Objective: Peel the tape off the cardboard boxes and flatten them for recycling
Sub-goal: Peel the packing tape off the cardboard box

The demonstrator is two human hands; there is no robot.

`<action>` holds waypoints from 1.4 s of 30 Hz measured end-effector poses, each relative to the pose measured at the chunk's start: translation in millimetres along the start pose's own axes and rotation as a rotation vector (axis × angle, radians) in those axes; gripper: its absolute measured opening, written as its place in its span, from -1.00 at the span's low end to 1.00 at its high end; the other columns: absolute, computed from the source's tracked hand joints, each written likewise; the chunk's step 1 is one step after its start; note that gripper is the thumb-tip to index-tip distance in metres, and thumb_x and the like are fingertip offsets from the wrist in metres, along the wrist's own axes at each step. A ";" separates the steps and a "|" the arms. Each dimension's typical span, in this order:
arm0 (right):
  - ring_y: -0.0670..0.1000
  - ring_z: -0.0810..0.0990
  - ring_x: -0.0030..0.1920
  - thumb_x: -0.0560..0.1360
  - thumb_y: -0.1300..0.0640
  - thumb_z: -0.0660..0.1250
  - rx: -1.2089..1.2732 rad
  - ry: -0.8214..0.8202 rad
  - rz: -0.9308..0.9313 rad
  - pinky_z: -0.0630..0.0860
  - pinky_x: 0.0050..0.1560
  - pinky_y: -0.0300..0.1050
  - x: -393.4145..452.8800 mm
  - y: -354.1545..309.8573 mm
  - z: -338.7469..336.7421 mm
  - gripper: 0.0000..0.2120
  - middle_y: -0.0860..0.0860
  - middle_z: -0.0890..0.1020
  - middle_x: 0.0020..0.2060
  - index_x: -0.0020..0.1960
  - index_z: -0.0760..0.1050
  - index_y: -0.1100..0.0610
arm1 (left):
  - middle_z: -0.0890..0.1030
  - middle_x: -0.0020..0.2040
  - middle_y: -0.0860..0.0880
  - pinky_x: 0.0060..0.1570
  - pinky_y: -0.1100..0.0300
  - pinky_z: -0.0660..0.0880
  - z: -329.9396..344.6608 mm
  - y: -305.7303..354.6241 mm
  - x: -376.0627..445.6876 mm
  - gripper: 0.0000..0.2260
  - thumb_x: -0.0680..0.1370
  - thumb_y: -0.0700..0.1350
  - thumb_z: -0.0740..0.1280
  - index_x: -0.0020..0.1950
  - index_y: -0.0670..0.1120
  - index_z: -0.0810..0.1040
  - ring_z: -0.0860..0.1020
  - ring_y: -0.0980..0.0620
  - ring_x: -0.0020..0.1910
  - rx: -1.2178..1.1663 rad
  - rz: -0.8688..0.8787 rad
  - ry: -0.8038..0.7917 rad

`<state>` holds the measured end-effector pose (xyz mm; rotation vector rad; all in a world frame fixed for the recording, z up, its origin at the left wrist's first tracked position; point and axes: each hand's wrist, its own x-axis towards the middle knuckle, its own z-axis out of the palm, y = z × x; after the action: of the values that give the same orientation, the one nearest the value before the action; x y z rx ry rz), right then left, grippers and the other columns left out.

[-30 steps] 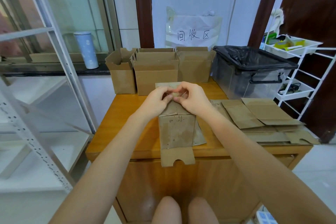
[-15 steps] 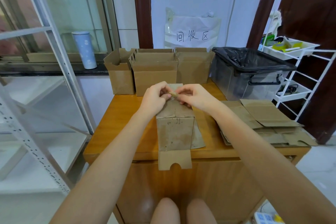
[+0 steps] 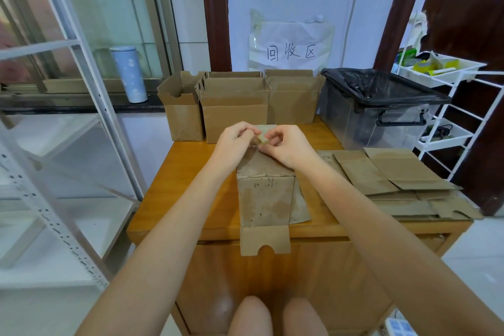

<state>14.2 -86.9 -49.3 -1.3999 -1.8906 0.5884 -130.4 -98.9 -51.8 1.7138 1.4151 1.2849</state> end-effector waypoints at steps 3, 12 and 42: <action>-0.02 0.57 -0.16 0.41 0.12 0.42 -0.063 0.134 -0.007 0.56 -0.06 -0.03 -4.6 -1.5 5.3 -0.87 -0.12 0.55 -0.31 -0.21 0.48 -0.05 | 0.62 -0.05 0.02 0.05 0.27 0.52 0.6 -1.9 -3.9 -0.93 0.53 -0.13 0.39 0.00 -0.06 0.60 0.59 0.05 0.01 0.013 0.070 -0.027; -0.05 0.59 -0.16 0.41 0.09 0.44 -0.038 0.112 0.011 0.57 -0.05 -0.05 -4.5 0.0 4.4 -0.92 -0.10 0.58 -0.30 -0.14 0.55 0.03 | 0.58 0.08 -0.02 0.13 0.17 0.45 3.2 -3.0 -5.0 -0.85 0.59 -0.11 0.30 0.14 -0.09 0.48 0.53 0.05 0.07 0.271 0.134 -0.114; 0.06 0.51 -0.16 0.55 -0.04 0.29 -0.404 -0.051 -0.120 0.46 -0.14 -0.02 -2.7 -13.6 -16.4 -0.76 0.00 0.53 -0.19 -0.03 0.39 0.14 | 0.36 0.36 -0.10 0.34 -0.01 0.32 3.5 23.0 -25.6 -0.33 0.46 0.26 0.34 0.43 -0.10 0.32 0.35 -0.10 0.35 0.788 -0.064 -0.155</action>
<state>18.5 -94.5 -29.7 -1.5128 -2.2026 0.1894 -117.5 -129.1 -41.2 2.1579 2.0133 0.5473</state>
